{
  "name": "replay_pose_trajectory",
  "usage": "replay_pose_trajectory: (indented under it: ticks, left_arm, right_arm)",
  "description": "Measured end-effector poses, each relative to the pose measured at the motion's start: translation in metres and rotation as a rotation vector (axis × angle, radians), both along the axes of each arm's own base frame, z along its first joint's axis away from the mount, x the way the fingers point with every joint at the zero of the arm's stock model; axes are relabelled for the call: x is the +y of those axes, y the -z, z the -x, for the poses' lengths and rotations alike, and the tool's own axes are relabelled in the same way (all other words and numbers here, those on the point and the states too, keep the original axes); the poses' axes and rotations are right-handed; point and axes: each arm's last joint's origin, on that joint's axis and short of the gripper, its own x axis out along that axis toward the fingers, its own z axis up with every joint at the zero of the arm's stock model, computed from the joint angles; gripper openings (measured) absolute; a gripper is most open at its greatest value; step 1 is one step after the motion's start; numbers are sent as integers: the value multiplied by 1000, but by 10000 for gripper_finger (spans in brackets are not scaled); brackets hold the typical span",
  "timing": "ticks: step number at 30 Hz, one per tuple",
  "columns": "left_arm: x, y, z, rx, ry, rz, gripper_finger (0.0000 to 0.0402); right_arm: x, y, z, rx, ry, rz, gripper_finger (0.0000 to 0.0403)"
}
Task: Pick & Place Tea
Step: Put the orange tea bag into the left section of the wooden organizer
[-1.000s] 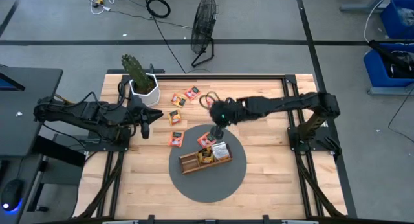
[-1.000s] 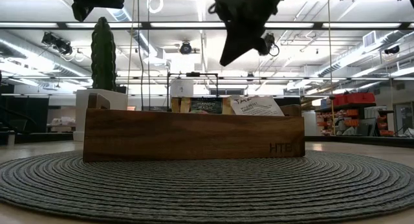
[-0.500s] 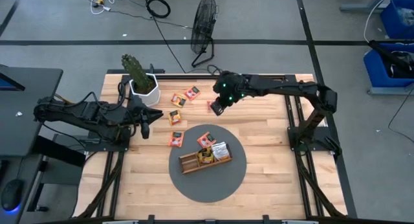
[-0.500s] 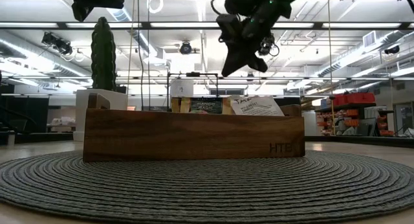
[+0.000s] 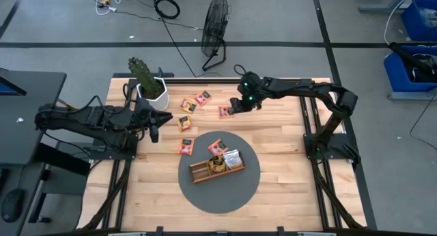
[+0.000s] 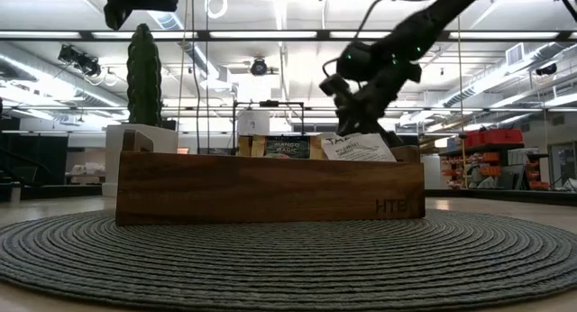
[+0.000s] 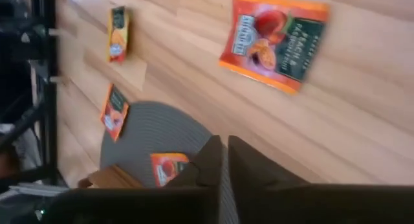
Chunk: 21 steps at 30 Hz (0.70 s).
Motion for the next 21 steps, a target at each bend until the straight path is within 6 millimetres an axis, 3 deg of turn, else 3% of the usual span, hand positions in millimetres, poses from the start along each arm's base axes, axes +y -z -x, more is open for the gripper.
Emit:
replay_pose_trajectory:
  ticks: [5, 11, 15, 21]
  left_arm:
    - [2, 0, 0, 1, -17, 0, 60]
    - [5, 0, 0, 3, -33, -5, 60]
    - [7, 0, 0, 4, -50, -7, 60]
    - [8, 0, 0, 4, -57, -6, 60]
  right_arm:
    - [-1, 18, 7, -8, 128, -46, 130]
    - [-6, 27, 5, -4, 210, 8, 230]
    - [-9, 46, -3, -16, 217, -66, 255]
    - [-8, 65, -2, 66, 222, -116, 254]
